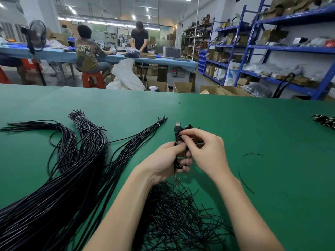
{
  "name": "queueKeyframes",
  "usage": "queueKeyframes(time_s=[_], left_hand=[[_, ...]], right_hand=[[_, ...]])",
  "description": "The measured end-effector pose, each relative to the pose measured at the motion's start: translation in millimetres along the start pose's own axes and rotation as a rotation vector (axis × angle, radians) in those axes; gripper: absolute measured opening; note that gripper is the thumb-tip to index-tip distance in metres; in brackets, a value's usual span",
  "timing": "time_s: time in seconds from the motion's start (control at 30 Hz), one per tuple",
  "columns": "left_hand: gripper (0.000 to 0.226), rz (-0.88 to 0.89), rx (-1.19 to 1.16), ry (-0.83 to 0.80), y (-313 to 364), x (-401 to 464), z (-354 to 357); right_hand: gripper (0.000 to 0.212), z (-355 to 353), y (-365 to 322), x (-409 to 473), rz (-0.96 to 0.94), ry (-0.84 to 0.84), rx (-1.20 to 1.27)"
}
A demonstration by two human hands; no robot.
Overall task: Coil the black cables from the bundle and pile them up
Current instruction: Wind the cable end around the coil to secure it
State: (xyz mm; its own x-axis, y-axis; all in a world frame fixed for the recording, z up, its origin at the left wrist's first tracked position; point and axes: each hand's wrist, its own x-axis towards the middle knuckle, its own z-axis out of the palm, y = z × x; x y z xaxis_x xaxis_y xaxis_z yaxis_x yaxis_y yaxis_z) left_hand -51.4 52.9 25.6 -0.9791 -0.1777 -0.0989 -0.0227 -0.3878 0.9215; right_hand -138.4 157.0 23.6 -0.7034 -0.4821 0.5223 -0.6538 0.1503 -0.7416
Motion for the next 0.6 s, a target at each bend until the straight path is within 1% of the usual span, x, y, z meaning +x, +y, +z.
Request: queueKeyframes(time_s=[0.07, 0.1, 0.17, 0.23, 0.33, 0.4, 0.5, 0.6], left_hand=[[0.016, 0.006, -0.025, -0.010, -2, 1, 0], [0.017, 0.014, -0.016, -0.002, -3, 2, 0], [0.022, 0.044, 0.080, 0.012, -7, 4, 1], [0.028, 0.079, 0.222, -0.001, -10, 5, 2], [0.034, 0.106, 0.443, 0.019, -12, 5, 1], [0.035, 0.108, 0.508, 0.035, -11, 5, -2], [0.036, 0.116, 0.536, 0.047, -12, 7, -1], [0.021, 0.106, 0.464, 0.042, -10, 7, 2]], right_hand=[[0.010, -1, 0, -2, 0.124, 0.018, 0.147], [0.009, -3, 1, -2, 0.186, -0.005, 0.193], [0.009, -5, -1, -4, 0.294, -0.125, 0.285], [0.015, -2, -4, -7, 0.322, -0.201, 0.301], [0.017, 0, -3, -7, 0.295, -0.175, 0.237], [0.017, 0, -3, -4, 0.319, -0.157, 0.226], [0.023, 2, -2, -2, 0.383, -0.103, 0.259], [0.019, 8, 1, -1, 0.392, -0.050, 0.297]])
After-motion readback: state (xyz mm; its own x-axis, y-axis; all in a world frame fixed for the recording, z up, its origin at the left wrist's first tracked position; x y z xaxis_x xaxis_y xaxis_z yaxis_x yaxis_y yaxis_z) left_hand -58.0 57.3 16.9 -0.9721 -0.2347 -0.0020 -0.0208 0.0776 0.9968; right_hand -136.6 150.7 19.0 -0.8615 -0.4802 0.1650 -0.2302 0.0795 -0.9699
